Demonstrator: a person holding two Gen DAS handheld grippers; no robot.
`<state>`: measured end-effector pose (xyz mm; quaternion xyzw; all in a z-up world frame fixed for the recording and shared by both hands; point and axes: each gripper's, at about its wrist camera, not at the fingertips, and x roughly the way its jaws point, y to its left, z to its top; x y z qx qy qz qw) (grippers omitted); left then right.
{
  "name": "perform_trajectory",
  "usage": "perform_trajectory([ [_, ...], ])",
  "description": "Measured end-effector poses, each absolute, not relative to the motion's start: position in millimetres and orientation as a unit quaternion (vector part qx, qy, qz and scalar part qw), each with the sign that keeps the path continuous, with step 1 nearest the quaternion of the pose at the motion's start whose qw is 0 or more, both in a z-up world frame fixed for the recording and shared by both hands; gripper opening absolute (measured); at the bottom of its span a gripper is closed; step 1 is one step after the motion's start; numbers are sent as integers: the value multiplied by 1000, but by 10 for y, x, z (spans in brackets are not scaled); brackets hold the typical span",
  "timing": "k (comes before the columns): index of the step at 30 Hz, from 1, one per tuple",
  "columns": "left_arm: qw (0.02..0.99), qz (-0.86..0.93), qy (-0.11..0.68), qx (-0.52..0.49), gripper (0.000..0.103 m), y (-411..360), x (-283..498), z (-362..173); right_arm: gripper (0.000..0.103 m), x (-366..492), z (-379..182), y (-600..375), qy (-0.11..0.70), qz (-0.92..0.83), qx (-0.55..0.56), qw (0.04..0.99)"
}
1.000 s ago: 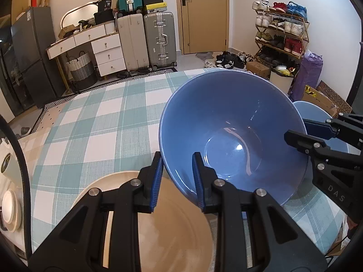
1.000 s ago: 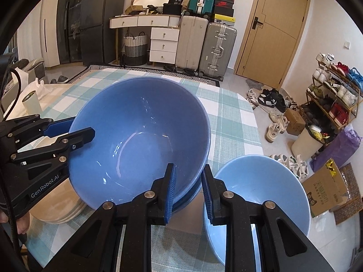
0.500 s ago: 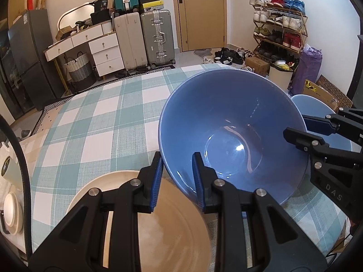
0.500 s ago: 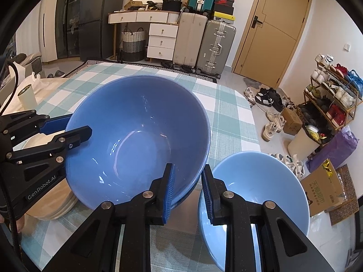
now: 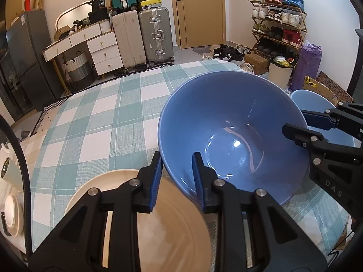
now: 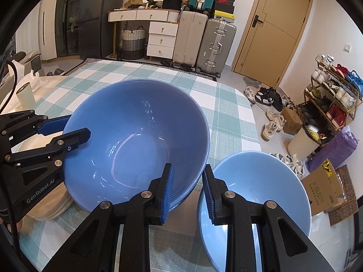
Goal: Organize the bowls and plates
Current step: 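Lower the bowl into the other blue bowl and open both grippers, then move both grippers back and over to the rim of the nested blue bowls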
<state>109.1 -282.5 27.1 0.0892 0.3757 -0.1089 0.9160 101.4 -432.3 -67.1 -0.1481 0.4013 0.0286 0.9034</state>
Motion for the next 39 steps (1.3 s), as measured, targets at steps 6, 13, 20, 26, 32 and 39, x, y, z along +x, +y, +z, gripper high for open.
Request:
perform_trajectory([
  [6, 915, -109, 378, 88, 23, -2815, 1088, 239, 25, 1038, -730, -4327, 400, 24, -156, 903],
  [13, 914, -110, 380, 89, 23, -2780, 1093, 181, 27, 1039, -725, -4317, 399, 22, -163, 902],
  [20, 914, -111, 379, 89, 23, -2778, 1072, 195, 30, 1072, -694, -4316, 403, 34, -161, 900],
  [26, 916, -124, 374, 72, 45, -2762, 994, 324, 54, 1029, -559, -4358, 395, 46, -138, 907],
  [32, 925, -139, 348, 67, 76, -2793, 809, 568, 83, 891, -318, -4455, 372, 55, -118, 919],
  [39, 928, -152, 334, 70, 83, -2914, 588, 815, 98, 692, -63, -4564, 351, 43, -108, 929],
])
